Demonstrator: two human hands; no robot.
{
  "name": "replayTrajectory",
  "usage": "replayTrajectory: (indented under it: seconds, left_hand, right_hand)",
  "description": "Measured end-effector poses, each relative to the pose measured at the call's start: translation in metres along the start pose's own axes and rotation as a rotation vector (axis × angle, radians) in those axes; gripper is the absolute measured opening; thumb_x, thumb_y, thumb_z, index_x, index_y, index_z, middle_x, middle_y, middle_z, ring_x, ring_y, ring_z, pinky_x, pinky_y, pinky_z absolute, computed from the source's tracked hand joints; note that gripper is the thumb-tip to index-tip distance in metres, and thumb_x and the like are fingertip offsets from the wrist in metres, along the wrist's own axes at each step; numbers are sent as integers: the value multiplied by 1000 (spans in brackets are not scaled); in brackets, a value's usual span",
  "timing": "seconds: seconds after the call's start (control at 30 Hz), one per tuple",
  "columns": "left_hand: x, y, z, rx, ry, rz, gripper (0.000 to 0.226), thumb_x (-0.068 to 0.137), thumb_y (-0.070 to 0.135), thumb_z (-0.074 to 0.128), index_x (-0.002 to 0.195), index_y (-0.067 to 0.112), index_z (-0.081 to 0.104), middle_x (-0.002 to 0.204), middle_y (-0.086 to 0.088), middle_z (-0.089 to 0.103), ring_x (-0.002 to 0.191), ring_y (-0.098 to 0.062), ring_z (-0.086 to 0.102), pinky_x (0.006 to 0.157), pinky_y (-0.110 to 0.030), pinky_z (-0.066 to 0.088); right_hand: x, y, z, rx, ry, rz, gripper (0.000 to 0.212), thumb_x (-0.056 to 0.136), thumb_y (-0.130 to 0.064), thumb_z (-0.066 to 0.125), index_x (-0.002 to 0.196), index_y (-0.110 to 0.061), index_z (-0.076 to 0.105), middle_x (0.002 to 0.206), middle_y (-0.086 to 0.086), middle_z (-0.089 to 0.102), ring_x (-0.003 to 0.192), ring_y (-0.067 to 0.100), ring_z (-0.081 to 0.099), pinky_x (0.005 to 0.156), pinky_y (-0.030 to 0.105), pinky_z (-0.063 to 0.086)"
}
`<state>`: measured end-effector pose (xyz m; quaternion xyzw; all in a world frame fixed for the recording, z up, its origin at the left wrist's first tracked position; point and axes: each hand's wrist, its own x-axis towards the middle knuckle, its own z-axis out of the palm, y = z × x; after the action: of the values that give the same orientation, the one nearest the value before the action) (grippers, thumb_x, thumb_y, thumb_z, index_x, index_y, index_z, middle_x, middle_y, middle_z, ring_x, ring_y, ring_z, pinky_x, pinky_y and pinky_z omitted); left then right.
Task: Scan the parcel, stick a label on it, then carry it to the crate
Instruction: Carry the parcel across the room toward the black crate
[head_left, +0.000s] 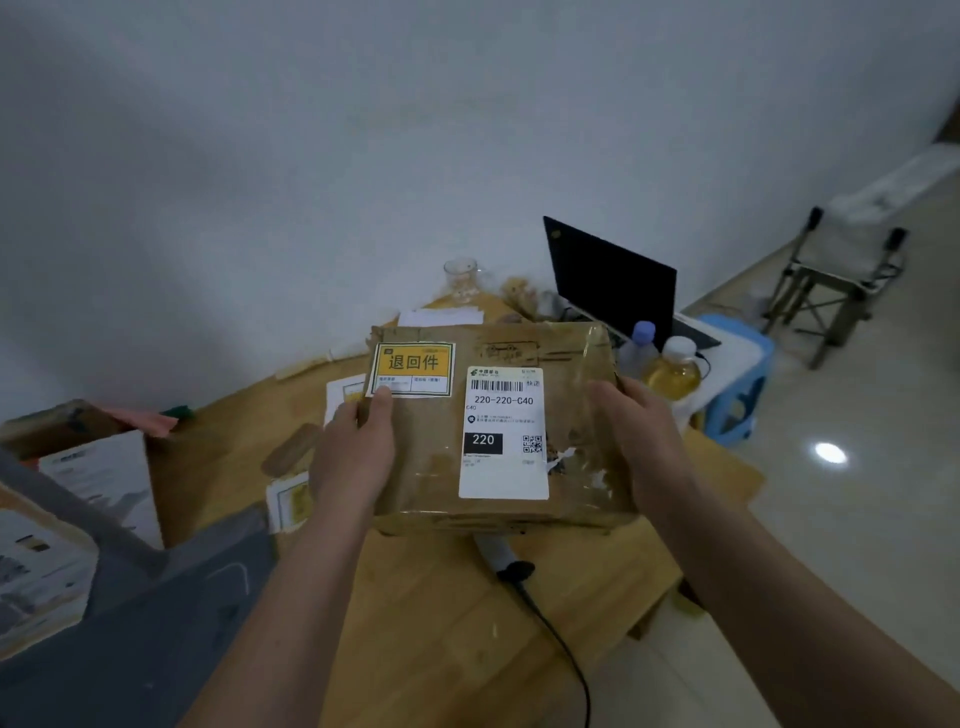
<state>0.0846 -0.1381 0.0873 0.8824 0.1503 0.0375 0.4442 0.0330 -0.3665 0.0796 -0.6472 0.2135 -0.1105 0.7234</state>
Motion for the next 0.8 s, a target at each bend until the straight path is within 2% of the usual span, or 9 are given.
replayTrajectory:
  seconds: [0.13, 0.27, 0.33, 0.47, 0.5, 0.57, 0.63, 0.7, 0.8]
  left_hand:
    - [-19, 8, 17, 79, -111, 154, 57, 91, 60, 31, 125, 20, 54, 130, -6, 57, 115, -30, 51, 88, -41, 39]
    - [-44, 16, 43, 103, -243, 307, 39, 91, 57, 35, 103, 27, 57, 105, 0, 60, 85, -20, 50, 72, -34, 40]
    - [-58, 22, 56, 132, -304, 375, 45, 91, 57, 35, 111, 23, 59, 105, 0, 61, 85, -20, 51, 69, -33, 38]
    - [-91, 38, 81, 133, -412, 471, 49, 92, 55, 36, 126, 25, 56, 121, -4, 60, 105, -28, 55, 82, -37, 43]
    - [-99, 43, 87, 127, -443, 498, 47, 93, 54, 36, 124, 25, 57, 120, -3, 60, 104, -27, 55, 86, -39, 44]
    - [-118, 52, 99, 102, -504, 548, 42, 94, 51, 36, 118, 26, 60, 112, -1, 62, 95, -21, 53, 85, -40, 44]
    - [-137, 62, 111, 91, -567, 587, 41, 94, 49, 35, 115, 25, 62, 108, -2, 63, 97, -24, 55, 84, -40, 44]
    - [-155, 72, 124, 98, -614, 614, 43, 95, 47, 36, 119, 23, 62, 112, -6, 64, 103, -27, 55, 86, -40, 44]
    - [-186, 88, 145, 111, -671, 631, 44, 94, 47, 36, 116, 19, 62, 113, -7, 63, 93, -24, 50, 78, -35, 36]
  right_hand:
    - [-28, 1, -38, 40, 129, 33, 9, 83, -30, 60, 87, -24, 65, 65, -2, 73, 57, 16, 71, 45, 25, 53]
    - [-63, 6, -81, 82, 270, 70, 16, 80, -26, 61, 91, -16, 68, 76, 9, 76, 68, 27, 73, 56, 38, 60]
    - [-81, 10, -101, 106, 360, 68, 17, 80, -23, 61, 90, -12, 69, 78, 12, 76, 68, 29, 73, 56, 38, 59]
    - [-117, 17, -139, 169, 506, 66, 18, 80, -22, 63, 90, -7, 68, 71, 11, 75, 63, 30, 73, 52, 35, 56]
    - [-126, 19, -149, 181, 540, 68, 19, 80, -21, 64, 91, -6, 68, 70, 12, 75, 62, 31, 72, 51, 36, 55]
    - [-143, 20, -168, 196, 609, 71, 18, 79, -19, 63, 91, -5, 68, 69, 13, 75, 60, 31, 72, 50, 37, 56]
    - [-158, 20, -187, 201, 671, 77, 17, 79, -18, 63, 89, -5, 68, 70, 15, 74, 57, 31, 71, 49, 39, 57]
    - [-172, 20, -207, 203, 722, 92, 15, 79, -18, 63, 88, -7, 68, 73, 17, 73, 54, 30, 69, 51, 41, 58]
    - [-193, 20, -237, 206, 795, 99, 13, 80, -17, 61, 88, -9, 67, 78, 18, 71, 56, 30, 68, 55, 43, 58]
